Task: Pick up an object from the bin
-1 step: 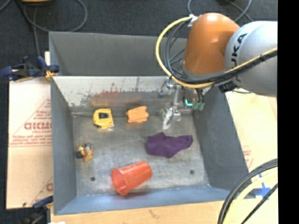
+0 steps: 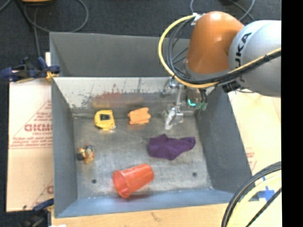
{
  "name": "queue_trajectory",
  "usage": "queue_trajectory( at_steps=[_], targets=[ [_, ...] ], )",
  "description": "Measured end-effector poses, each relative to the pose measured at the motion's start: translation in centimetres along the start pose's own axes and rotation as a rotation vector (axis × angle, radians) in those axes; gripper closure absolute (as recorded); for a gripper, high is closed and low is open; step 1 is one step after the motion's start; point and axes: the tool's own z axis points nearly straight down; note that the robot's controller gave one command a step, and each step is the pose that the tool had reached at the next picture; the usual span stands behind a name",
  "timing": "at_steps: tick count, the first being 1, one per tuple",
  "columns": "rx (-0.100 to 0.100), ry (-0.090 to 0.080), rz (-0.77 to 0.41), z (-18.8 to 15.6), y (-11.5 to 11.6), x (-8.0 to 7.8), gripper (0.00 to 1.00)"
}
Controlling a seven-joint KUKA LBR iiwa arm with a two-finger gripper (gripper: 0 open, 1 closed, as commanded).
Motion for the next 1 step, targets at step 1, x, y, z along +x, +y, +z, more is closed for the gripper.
queue_trajectory(
  at_steps=[1],
  targets=[
    [-0.001, -0.003, -0.062, 1.51, -2.02, 3.32, 0.0]
  ],
)
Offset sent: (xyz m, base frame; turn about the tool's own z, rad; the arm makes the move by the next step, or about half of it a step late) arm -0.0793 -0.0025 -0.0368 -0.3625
